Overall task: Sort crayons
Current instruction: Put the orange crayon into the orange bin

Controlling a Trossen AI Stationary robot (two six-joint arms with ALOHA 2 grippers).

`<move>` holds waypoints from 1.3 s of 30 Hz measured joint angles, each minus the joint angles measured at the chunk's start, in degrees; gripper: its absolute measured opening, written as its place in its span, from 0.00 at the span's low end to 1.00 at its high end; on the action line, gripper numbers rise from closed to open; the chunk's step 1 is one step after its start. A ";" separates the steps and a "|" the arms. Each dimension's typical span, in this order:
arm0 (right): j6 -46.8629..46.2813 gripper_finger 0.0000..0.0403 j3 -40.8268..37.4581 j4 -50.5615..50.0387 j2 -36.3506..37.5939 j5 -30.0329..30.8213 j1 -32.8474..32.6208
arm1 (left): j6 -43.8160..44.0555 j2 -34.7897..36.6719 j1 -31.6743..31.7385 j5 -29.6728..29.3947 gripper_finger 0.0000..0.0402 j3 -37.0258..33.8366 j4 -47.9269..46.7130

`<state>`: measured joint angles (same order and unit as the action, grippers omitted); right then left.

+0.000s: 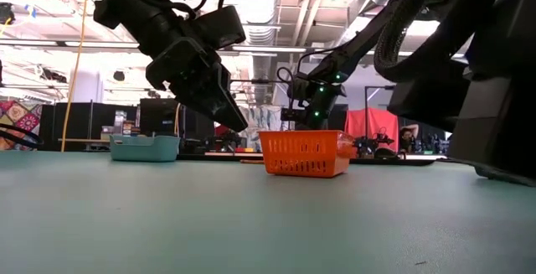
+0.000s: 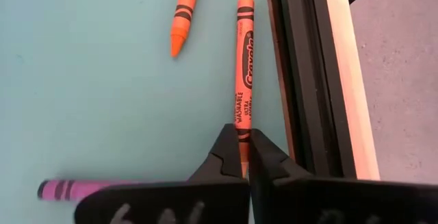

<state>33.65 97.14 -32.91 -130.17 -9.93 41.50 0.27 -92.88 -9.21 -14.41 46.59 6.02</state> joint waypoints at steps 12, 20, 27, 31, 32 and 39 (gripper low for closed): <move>0.28 0.00 -0.25 -1.62 1.08 1.28 -0.46 | 0.28 0.00 -0.92 -0.19 0.43 0.00 -0.38; 0.29 0.00 -0.46 -7.65 6.41 2.57 -2.30 | -0.23 0.00 -0.92 -2.16 0.43 0.00 -1.82; 1.70 0.00 -0.44 -18.79 12.12 2.56 -5.33 | -1.51 0.00 -0.92 -2.80 0.43 0.01 -2.40; 4.52 0.00 -0.35 -25.94 14.93 2.56 -8.48 | -2.75 0.00 -0.90 -2.85 0.43 0.02 -2.58; 5.33 0.00 -0.35 -27.57 15.40 2.56 -9.41 | -3.02 0.00 -0.90 -2.91 0.43 0.02 -2.66; 11.13 0.00 -0.35 -34.22 18.10 2.38 -18.29 | -4.36 0.00 -0.90 -2.97 0.43 0.02 -2.75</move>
<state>44.78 96.79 -67.13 -112.07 -7.55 23.22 -4.09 -92.88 -10.11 -17.39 46.61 3.27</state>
